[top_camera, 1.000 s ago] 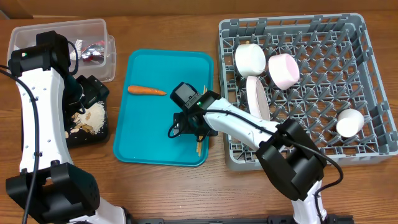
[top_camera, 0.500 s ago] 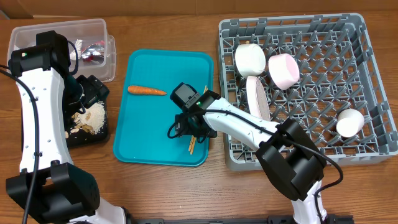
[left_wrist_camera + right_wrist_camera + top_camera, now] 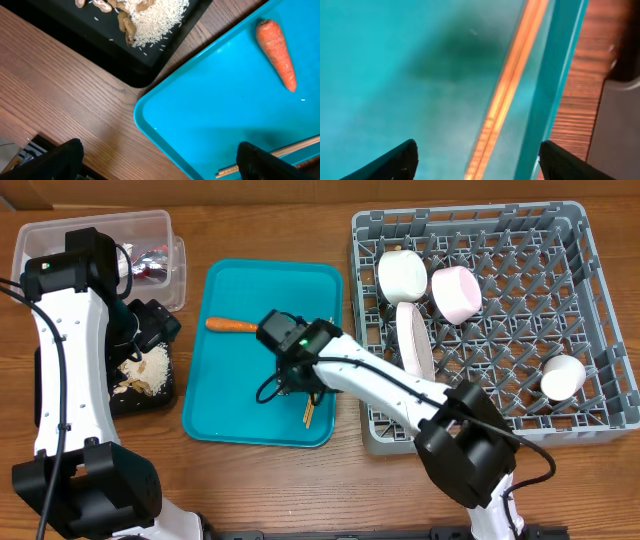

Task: Sort waste into correct bins and load items into the dishwasher
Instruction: 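Lower the right gripper onto a wooden chopstick on the teal tray and grasp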

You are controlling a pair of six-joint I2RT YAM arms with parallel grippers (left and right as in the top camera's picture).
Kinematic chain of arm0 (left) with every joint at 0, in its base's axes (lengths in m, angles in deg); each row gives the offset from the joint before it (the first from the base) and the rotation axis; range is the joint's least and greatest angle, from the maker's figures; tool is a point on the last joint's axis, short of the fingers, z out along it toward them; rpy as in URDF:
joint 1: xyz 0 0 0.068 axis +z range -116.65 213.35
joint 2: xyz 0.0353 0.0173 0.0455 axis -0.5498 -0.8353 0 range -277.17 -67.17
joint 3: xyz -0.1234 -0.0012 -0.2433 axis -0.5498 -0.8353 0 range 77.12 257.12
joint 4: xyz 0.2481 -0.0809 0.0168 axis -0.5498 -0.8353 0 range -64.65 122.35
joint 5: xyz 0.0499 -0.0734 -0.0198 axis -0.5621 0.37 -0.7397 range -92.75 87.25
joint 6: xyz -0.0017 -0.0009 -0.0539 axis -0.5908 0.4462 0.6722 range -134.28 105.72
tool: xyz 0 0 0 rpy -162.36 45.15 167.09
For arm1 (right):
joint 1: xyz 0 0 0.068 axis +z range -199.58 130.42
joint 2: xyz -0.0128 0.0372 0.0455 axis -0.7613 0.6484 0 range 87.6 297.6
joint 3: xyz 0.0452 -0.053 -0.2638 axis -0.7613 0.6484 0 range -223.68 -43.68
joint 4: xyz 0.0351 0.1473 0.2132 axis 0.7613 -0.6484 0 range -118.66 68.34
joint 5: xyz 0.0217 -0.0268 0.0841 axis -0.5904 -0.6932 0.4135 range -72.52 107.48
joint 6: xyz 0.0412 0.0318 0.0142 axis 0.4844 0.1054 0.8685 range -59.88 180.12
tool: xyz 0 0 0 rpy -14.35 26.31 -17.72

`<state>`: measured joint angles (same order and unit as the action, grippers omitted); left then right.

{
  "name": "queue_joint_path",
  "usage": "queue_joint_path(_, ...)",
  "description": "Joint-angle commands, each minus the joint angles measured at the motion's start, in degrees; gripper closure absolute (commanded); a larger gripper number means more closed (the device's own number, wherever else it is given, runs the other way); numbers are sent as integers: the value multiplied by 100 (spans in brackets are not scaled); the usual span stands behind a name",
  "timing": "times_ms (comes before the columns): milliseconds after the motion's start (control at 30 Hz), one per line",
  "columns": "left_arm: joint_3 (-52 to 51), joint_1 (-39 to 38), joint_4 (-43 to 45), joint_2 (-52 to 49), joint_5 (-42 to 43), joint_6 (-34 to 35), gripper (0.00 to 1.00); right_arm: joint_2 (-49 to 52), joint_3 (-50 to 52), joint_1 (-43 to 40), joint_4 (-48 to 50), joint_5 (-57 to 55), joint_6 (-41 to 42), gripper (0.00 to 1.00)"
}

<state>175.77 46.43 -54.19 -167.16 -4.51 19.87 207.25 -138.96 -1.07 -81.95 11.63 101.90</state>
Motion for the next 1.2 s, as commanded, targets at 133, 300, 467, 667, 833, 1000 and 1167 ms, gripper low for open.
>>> queue_joint_path(133, 9, -133, 26, 46, 28, 55, 0, -50, -1121, 127, -551, -612, 1401, 16)
queue_joint_path(300, 9, -186, 22, 46, 26, 55, 0, 350, -1117, 208, -479, -632, 2026, 12)
queue_joint_path(467, 9, -188, 26, 46, 28, 55, 0, 645, -1117, 205, -315, -498, 2105, 11)
queue_joint_path(667, 9, -188, 22, 46, 28, 55, 0, 1040, -1117, 199, -264, -350, 2083, 10)
queue_joint_path(833, 9, -188, 22, 46, 28, 55, 0, 1220, -1115, 205, -197, -197, 2081, 10)
queue_joint_path(1000, 9, -188, 22, 46, 28, 55, 0, 1233, -990, 205, -61, -177, 2063, 10)
queue_joint_path(1167, 9, -188, 20, 46, 28, 55, 0, 1233, -721, 205, 57, -138, 1932, 10)
